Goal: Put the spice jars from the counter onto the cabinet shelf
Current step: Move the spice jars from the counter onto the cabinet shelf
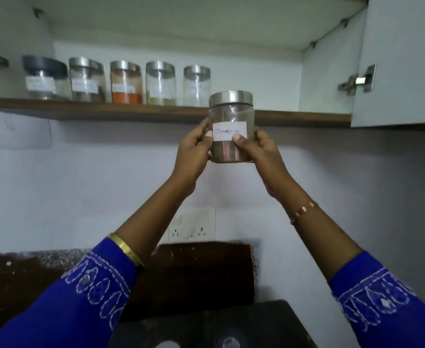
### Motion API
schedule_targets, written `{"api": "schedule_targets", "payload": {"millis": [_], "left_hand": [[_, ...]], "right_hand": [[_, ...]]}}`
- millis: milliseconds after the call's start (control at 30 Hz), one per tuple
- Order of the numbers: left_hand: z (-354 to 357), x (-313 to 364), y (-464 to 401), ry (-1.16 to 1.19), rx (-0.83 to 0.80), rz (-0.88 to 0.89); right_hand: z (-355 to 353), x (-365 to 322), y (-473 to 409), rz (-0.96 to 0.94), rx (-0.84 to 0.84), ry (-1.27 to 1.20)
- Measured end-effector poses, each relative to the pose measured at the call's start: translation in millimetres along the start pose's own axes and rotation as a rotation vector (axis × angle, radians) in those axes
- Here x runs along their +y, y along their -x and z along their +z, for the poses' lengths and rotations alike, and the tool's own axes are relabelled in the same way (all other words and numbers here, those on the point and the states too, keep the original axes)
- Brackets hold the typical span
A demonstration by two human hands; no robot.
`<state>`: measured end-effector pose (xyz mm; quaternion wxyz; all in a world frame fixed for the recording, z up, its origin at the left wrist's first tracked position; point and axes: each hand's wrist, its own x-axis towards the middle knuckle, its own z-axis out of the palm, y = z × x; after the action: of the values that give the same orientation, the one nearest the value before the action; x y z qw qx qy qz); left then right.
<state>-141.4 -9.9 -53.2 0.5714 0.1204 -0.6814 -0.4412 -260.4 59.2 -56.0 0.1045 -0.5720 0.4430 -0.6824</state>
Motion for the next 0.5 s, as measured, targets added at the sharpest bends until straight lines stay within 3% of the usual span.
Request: {"api": "schedule_targets", "payload": {"millis": [233, 500], "left_hand": [[14.8, 39.9, -75.9, -0.03, -0.051, 0.159], [32.1, 29.5, -138.5, -0.226, -0.001, 0.155]], "right_hand": [[-8.0, -35.1, -80.6, -0.108, 0.019, 0.087], [-19.4, -26.4, -141.9, -0.147, 0.037, 0.237]]}}
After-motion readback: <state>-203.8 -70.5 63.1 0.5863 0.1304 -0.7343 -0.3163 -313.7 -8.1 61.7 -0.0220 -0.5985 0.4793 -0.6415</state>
